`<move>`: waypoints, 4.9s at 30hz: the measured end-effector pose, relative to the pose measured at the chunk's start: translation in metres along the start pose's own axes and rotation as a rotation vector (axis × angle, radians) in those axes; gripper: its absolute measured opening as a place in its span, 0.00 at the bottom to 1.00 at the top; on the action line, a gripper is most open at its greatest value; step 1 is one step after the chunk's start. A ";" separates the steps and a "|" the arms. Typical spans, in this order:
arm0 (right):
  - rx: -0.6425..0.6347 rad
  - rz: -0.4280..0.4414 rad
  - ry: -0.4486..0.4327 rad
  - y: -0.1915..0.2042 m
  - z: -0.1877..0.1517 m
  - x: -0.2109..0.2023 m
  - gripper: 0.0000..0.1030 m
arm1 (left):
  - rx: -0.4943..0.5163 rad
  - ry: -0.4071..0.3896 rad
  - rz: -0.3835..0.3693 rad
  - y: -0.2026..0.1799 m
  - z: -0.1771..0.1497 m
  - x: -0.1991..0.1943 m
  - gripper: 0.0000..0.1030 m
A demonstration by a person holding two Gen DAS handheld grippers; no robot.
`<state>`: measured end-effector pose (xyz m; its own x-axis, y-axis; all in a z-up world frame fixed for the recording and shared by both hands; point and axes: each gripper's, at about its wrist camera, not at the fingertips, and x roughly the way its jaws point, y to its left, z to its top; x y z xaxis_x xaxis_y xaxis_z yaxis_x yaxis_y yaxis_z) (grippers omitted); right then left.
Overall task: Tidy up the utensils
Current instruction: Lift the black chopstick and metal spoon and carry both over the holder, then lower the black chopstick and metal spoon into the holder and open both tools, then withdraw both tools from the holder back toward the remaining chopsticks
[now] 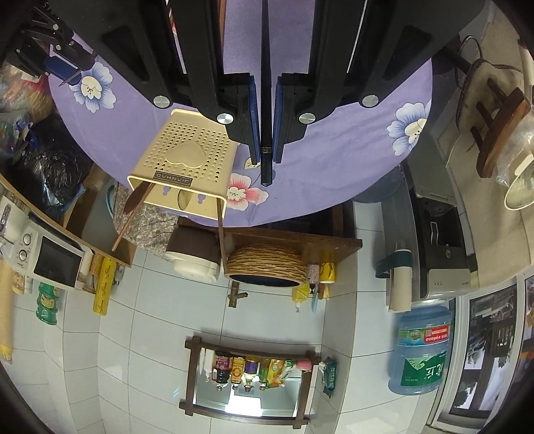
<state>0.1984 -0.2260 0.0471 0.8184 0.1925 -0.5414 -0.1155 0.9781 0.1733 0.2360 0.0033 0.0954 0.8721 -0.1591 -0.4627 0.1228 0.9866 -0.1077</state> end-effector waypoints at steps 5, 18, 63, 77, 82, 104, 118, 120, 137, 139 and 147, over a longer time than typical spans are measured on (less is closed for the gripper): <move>-0.010 0.000 -0.010 0.001 0.003 -0.001 0.36 | 0.001 -0.022 -0.007 0.001 0.005 -0.008 0.08; -0.020 0.034 -0.025 0.003 0.013 0.004 0.36 | -0.003 -0.044 -0.038 0.004 0.019 -0.010 0.08; -0.211 0.038 0.116 0.013 0.179 0.145 0.36 | 0.079 0.073 -0.159 -0.050 0.114 0.106 0.08; -0.298 -0.002 0.116 0.020 0.166 0.142 0.52 | 0.096 0.116 -0.190 -0.052 0.105 0.103 0.21; -0.348 -0.053 0.014 0.028 0.162 0.115 0.61 | 0.089 0.024 -0.180 -0.045 0.103 0.071 0.53; -0.297 -0.150 -0.166 0.037 0.041 -0.007 0.83 | 0.122 -0.047 0.019 0.002 -0.014 -0.016 0.94; -0.121 -0.189 0.150 0.017 -0.048 0.031 0.83 | 0.139 0.131 0.205 0.037 -0.095 -0.007 0.94; -0.092 -0.194 0.172 0.015 -0.054 0.035 0.83 | 0.134 0.142 0.204 0.038 -0.098 -0.006 0.94; -0.071 -0.195 0.249 0.033 -0.070 0.057 0.83 | 0.132 0.149 0.214 0.036 -0.111 -0.007 0.94; -0.090 -0.199 0.262 0.038 -0.071 0.060 0.83 | 0.129 0.150 0.211 0.036 -0.110 -0.006 0.94; -0.126 -0.260 0.295 0.039 -0.076 0.070 0.83 | 0.141 0.154 0.198 0.031 -0.112 -0.007 0.94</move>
<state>0.2081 -0.1682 -0.0467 0.6349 -0.0661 -0.7697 -0.0086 0.9957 -0.0926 0.1808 0.0310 -0.0031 0.8050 0.0445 -0.5916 0.0311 0.9926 0.1170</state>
